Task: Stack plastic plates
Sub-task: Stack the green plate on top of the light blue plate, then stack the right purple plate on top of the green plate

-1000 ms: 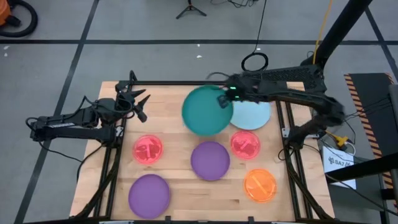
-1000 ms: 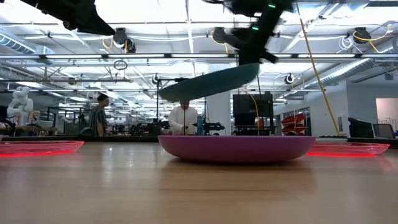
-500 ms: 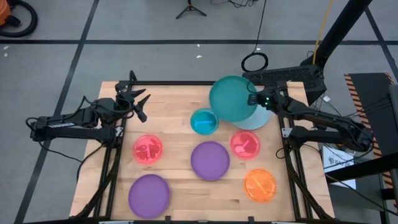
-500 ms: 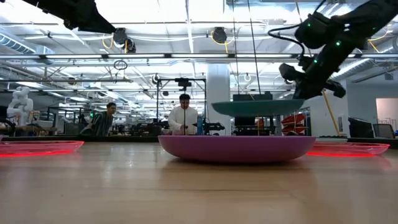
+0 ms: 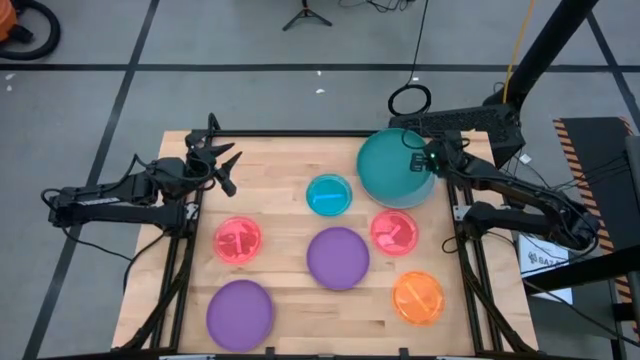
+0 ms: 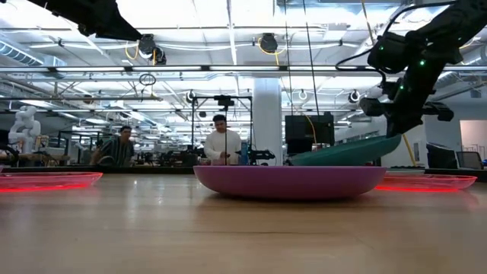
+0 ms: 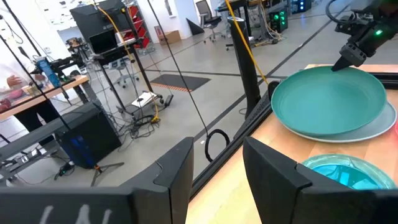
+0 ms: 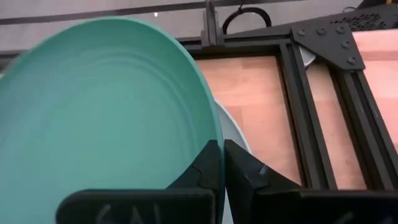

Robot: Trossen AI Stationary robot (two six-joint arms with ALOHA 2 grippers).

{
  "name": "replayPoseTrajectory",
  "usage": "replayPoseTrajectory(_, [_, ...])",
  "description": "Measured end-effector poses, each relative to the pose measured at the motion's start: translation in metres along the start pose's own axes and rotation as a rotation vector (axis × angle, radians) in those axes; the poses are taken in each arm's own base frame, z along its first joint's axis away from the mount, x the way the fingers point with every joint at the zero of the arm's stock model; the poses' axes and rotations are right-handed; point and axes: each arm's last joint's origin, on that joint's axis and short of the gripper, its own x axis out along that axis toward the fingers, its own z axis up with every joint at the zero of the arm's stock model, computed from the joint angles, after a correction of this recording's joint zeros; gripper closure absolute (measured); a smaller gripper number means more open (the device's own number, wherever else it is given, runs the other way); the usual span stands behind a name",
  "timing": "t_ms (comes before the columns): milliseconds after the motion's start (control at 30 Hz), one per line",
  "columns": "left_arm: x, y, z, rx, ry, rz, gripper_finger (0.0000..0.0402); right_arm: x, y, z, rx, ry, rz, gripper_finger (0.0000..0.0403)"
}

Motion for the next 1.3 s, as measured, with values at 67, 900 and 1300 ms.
replayPoseTrajectory(67, [0.000,0.000,0.000,0.000,0.000,0.000,0.0254,0.000,-0.001,-0.002,-0.011,0.016,-0.014,0.0391])
replayPoseTrajectory(900, [0.000,0.001,0.005,-0.085,-0.047,0.003,0.0254,-0.008,-0.001,-0.001,-0.002,-0.011,0.026,0.0254])
replayPoseTrajectory(1300, [0.015,-0.015,0.002,-0.291,0.012,-0.135,0.0254,-0.049,0.009,0.014,-0.078,-0.223,0.431,0.0246])
